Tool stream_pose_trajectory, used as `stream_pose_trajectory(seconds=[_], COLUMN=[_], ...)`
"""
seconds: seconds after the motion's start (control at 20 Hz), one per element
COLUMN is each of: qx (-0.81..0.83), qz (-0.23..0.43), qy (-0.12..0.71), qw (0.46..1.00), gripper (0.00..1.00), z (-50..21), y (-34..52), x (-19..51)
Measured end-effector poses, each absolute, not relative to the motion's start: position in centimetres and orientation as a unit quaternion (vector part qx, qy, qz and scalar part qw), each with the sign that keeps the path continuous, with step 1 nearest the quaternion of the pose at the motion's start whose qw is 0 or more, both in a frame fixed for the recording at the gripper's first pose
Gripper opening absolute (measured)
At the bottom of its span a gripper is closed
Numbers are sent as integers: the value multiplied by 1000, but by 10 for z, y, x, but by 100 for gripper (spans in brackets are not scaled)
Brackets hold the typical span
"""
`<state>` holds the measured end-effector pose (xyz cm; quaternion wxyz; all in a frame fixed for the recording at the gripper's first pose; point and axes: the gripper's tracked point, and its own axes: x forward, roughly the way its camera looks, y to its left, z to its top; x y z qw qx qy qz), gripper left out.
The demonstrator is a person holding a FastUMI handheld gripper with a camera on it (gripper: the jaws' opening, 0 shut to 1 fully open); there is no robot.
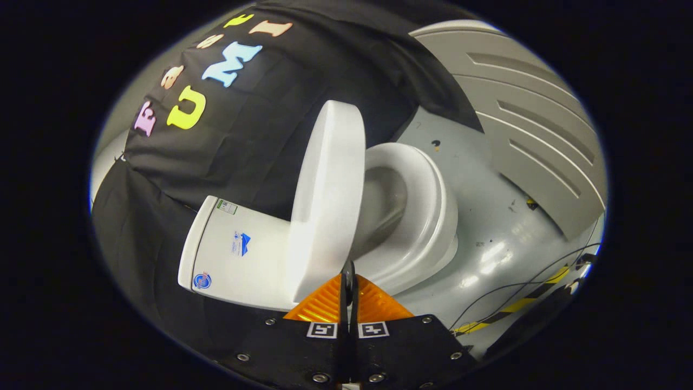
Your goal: Open the toilet lid.
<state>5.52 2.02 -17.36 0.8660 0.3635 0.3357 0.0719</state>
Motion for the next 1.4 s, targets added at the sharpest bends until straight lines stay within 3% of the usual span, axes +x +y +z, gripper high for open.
stream_pose_trajectory(seconds=[0.75, 1.4], qx=[243, 152], qz=[18, 26], qy=[270, 222], qw=[931, 963], gripper=[0, 0], z=[-113, -64], y=[50, 90], x=[52, 51])
